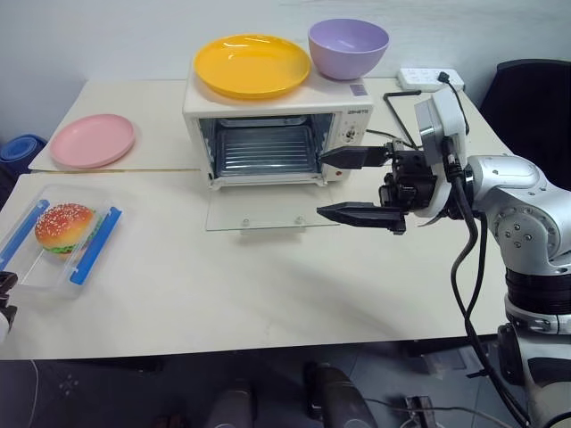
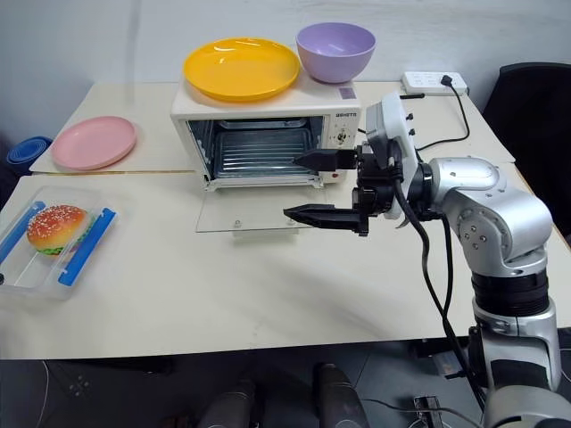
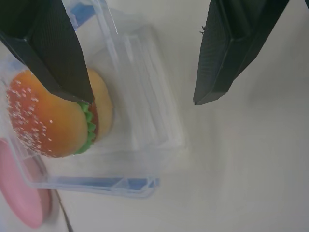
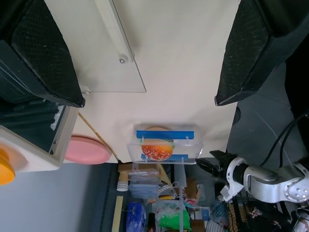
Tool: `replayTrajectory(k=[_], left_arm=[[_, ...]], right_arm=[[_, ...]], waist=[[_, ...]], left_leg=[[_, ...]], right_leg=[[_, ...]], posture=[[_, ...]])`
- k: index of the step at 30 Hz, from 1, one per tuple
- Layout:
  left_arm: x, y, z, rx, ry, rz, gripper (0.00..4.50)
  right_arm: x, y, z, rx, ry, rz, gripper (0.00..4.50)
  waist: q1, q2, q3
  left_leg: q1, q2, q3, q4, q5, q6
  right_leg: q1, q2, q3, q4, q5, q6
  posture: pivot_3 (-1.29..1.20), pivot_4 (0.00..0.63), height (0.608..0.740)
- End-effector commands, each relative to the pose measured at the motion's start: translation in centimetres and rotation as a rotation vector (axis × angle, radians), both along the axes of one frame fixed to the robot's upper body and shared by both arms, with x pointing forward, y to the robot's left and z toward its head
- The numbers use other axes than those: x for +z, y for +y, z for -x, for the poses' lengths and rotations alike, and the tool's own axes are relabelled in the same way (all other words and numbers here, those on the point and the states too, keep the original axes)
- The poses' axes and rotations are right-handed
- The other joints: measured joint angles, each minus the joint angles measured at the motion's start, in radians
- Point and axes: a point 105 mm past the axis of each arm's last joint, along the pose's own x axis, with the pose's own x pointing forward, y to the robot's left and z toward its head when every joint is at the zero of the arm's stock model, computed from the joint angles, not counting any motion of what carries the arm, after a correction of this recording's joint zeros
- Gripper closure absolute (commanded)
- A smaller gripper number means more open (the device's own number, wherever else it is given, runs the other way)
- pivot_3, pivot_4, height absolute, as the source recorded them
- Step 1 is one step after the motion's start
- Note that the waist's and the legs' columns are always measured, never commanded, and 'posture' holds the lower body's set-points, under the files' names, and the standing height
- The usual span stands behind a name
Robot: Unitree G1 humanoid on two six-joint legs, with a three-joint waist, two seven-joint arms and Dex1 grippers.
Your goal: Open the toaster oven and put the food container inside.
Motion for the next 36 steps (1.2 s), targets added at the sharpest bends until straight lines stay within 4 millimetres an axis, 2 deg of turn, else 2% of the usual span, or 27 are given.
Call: replayTrajectory(k=[1,2,5,13,15,21,25,30,36], left_arm=[[0.1,0.9,-1.9,0.019,0.020,0.004,1.01],[-0.2,1.2,-2.2,0.034,0.040,0.020,1.01],[-1.1,2.0,-2.4,0.066,0.097,0.050,1.61],[-0.8,2.2,-3.0,0.055,0.118,0.046,4.09],[-0.6,2.0,-3.2,0.034,0.117,0.041,4.44],[2.4,0.6,-4.7,-0.251,0.173,-0.165,4.46],[4.9,-1.8,-6.3,-0.502,0.166,-0.296,4.46],[7.9,-7.2,-9.6,-0.800,0.071,-0.399,4.46],[8.4,-13.1,-13.2,-1.003,0.066,-0.470,4.46]], right_arm=[[1.1,0.0,0.9,0.009,-0.049,-0.007,0.00],[1.1,0.0,1.0,0.009,-0.052,-0.004,0.00],[1.5,0.0,1.1,0.008,-0.057,-0.005,0.00],[1.8,-0.3,1.2,-0.014,-0.066,-0.002,0.00],[1.8,-0.5,1.1,-0.023,-0.066,-0.001,0.00],[1.5,-2.4,1.0,-0.088,-0.019,0.010,0.00],[1.0,-3.3,1.5,-0.114,0.017,0.018,0.00],[-0.4,-4.3,0.8,-0.237,0.001,0.035,0.00],[-1.2,-4.9,0.8,-0.288,0.028,0.015,0.00]], waist=[[0.002,0.000,0.000],[0.004,0.000,0.000],[-0.004,-0.001,0.000],[-0.004,-0.001,0.000],[-0.004,-0.001,0.000],[-0.005,-0.002,0.000],[-0.004,-0.002,0.000],[-0.001,-0.001,0.000],[-0.005,0.000,0.000]], left_leg=[[0.000,0.000,0.000,0.000,0.000,0.000],[0.000,0.000,0.000,0.000,0.000,0.000],[0.000,0.000,0.000,0.000,0.000,0.000],[0.000,0.000,0.000,-0.010,0.002,-0.003],[0.000,0.000,-0.001,-0.010,0.002,-0.004],[-0.001,0.000,-0.002,-0.010,0.002,-0.004],[-0.002,0.000,-0.002,-0.013,0.002,-0.004],[-0.004,0.000,-0.003,-0.013,0.002,-0.004],[-0.011,-0.001,-0.003,-0.012,0.002,-0.003]], right_leg=[[0.000,0.000,0.000,0.000,0.000,0.000],[0.000,0.000,0.000,0.000,0.000,0.000],[0.000,0.000,0.000,0.000,0.001,0.001],[-0.004,0.000,0.000,-0.002,0.001,0.001],[-0.004,0.000,-0.001,-0.002,0.000,0.000],[-0.004,0.000,-0.001,-0.004,0.000,0.000],[-0.004,-0.001,-0.002,-0.008,0.000,0.000],[-0.005,-0.001,-0.003,-0.010,0.000,-0.001],[-0.010,-0.001,-0.002,-0.009,0.001,0.002]], posture=[[0.00,0.150,0.740],[0.00,0.150,0.740],[0.00,0.150,0.740],[0.00,0.150,0.740],[0.00,0.150,0.740],[0.00,0.150,0.740],[0.00,0.150,0.740],[0.00,0.150,0.740],[0.00,0.150,0.740]])
